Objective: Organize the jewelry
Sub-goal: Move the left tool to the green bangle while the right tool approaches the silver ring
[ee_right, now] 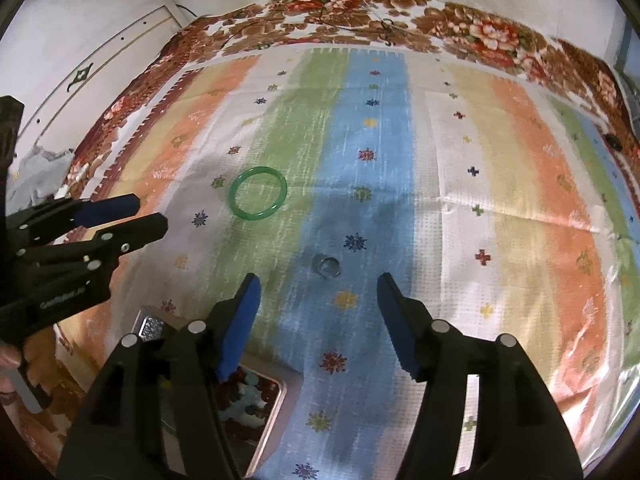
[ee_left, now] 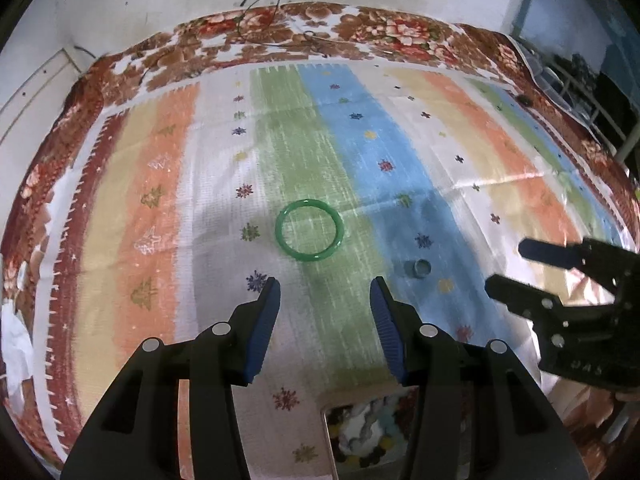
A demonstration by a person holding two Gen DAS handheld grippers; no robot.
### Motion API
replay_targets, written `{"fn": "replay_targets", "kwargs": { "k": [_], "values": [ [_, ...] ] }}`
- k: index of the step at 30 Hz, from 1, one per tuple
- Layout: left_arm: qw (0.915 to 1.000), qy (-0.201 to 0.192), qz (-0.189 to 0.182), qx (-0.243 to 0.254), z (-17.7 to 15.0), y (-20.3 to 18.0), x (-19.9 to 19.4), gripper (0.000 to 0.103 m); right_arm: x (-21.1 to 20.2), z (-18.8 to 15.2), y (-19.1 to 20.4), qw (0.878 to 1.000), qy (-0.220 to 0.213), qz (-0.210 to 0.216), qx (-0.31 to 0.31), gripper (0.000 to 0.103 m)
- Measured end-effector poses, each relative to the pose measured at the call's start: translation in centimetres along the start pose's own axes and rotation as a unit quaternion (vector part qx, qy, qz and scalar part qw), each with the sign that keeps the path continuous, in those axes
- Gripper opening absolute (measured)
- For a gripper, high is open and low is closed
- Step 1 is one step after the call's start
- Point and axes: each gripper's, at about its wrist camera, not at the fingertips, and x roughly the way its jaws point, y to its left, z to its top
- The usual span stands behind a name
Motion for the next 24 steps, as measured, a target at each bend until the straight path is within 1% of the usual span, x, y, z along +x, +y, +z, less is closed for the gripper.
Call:
{"fn": "replay_targets", "kwargs": {
  "k": [2,6,10,16,24],
  "values": [
    [1.0000,0.007,0.002,-0.004,0.3,0.2,0.8,0.047,0.4,0.1,-0.2,1.000,0.008,0.006,0.007,0.061],
    [0.9996,0.026,0.002,-0.012,0.8,0.7,2.4,0.047,1.6,0.3,0.0,1.000,0.027,0.004,0.004,0.063],
    [0.9992,0.037,0.010,-0.013,1.4,1.1,3.7,0.047,3.3,0.6,-0.4,0.998,0.052,0.020,0.019,0.063],
    [0.9984,0.051,0.004,-0.023,1.7,1.7,4.9,0.047,5.4,1.0,-0.9,0.997,0.078,0.012,0.021,0.063],
    [0.9976,0.064,0.005,-0.025,2.4,2.0,6.6,0.047,6.7,1.7,-0.9,0.996,0.089,0.007,0.017,0.063]
  ]
}}
